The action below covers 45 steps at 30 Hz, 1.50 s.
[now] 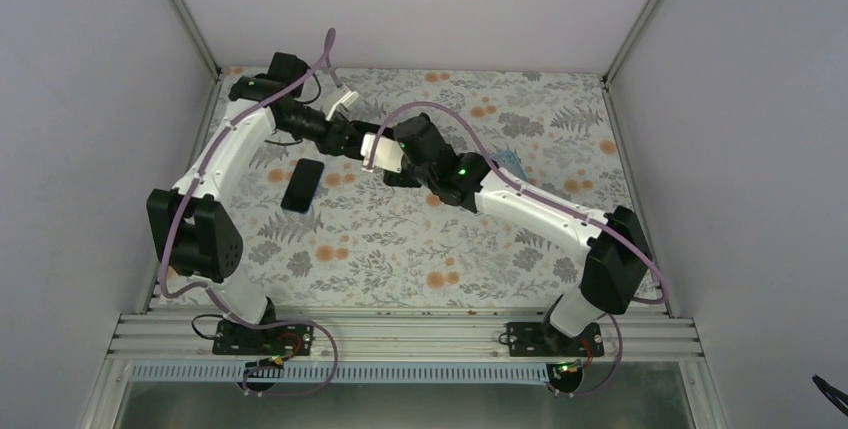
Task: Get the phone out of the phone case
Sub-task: Pick up the phone at the center of the board.
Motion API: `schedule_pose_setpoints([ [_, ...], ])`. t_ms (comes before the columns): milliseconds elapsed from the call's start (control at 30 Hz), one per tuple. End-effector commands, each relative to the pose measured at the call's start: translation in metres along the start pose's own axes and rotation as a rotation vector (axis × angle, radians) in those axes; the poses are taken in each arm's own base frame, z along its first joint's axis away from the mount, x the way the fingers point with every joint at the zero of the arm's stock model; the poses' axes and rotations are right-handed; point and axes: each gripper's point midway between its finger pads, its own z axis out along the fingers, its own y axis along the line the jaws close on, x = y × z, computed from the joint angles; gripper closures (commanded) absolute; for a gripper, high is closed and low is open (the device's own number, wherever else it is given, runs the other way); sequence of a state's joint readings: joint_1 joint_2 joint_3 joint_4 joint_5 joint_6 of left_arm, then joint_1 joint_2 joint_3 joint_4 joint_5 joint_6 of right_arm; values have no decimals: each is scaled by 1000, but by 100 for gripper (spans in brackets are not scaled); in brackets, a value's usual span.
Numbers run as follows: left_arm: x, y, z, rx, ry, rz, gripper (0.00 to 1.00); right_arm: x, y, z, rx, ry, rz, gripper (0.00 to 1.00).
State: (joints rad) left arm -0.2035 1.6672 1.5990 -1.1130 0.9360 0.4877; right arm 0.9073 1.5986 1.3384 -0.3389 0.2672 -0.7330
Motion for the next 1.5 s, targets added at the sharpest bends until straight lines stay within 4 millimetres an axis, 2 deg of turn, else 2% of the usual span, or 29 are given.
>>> schedule_pose_setpoints([
  [0,0,-16,2,77,1,9,74,-24,-29,-7,86,-73,40,29],
  [167,-5,-15,1,72,-5,26,97,-24,-24,-8,53,-79,38,26],
  [200,-7,-15,0,69,-9,36,98,-24,-20,-9,32,-78,31,23],
  [267,-10,-18,-2,65,-15,60,98,-22,-8,-11,-39,-68,15,3],
  [300,-11,-19,-4,62,-16,75,98,-19,-1,-13,-86,-59,13,1],
  [400,-12,-24,-11,41,2,131,98,-8,24,-26,-256,-31,3,0],
  [467,-11,-27,-18,7,21,192,98,-2,31,-39,-335,-37,11,0],
  [600,-8,-32,-33,-88,54,314,98,8,30,-66,-467,-88,56,0],
  [733,0,-46,-43,-134,89,422,98,23,18,-79,-536,-102,105,0],
  [867,9,-69,-46,-114,106,494,98,36,17,-77,-601,-88,127,0],
  [1033,16,-89,-45,-110,116,552,98,35,17,-63,-620,-72,144,0],
  [1267,24,-88,-40,-121,146,532,98,26,11,-58,-640,-97,153,0],
  [1333,24,-88,-40,-128,143,532,98,28,16,-50,-666,-89,161,0],
  [1467,20,-84,-38,-147,132,532,98,26,21,-49,-709,-98,164,0],
])
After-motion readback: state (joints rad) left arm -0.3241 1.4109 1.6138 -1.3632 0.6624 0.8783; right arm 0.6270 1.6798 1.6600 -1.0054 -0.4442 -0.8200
